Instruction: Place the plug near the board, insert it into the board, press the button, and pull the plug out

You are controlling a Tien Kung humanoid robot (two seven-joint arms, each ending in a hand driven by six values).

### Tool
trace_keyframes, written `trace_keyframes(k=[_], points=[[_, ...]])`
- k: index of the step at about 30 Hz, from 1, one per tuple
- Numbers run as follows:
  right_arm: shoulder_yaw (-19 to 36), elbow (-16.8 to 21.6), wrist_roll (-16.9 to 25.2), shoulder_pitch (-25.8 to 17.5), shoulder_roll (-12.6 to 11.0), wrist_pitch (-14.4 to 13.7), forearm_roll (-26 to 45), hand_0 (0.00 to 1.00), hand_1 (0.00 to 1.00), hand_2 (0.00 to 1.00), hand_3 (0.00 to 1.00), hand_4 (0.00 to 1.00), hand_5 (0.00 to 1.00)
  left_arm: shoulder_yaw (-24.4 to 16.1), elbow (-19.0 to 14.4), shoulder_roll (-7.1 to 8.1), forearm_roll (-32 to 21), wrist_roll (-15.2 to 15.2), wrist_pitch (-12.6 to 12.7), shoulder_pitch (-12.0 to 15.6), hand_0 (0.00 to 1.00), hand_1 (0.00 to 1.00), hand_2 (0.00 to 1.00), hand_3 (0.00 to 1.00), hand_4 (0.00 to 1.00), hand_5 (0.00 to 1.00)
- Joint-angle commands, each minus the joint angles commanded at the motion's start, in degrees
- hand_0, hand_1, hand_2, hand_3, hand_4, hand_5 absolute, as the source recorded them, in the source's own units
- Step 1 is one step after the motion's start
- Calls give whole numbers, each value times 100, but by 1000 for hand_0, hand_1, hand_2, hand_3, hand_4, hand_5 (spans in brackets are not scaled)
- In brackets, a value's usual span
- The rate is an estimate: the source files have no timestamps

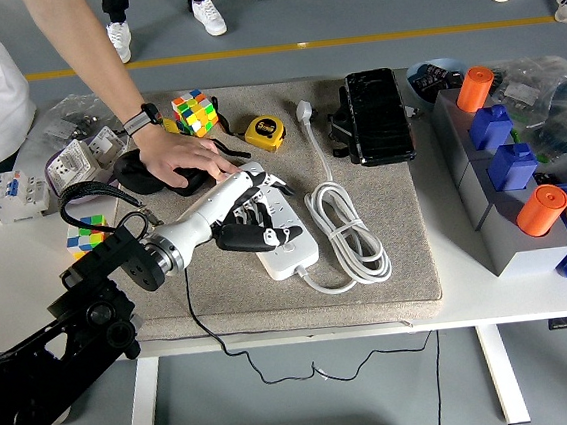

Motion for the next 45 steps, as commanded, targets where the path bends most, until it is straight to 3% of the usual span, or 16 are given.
trace_keyframes(k=[7,34,45], points=[[3,2,-5,7,0,0,-1,584,635,542,478,734,445,66,-105,-1,-66,381,-382,-48,56,110,173,893,791,2],[29,76,-6,68,-23,-36,-78,584,635,542,478,735,444,117,-232,89,-217,692,-775,-87,56,108,172,873,796,2],[6,42,-9,14,-12,-18,-35,583,635,542,479,736,443,343,-84,57,-343,828,-948,-145,56,108,172,855,797,2]])
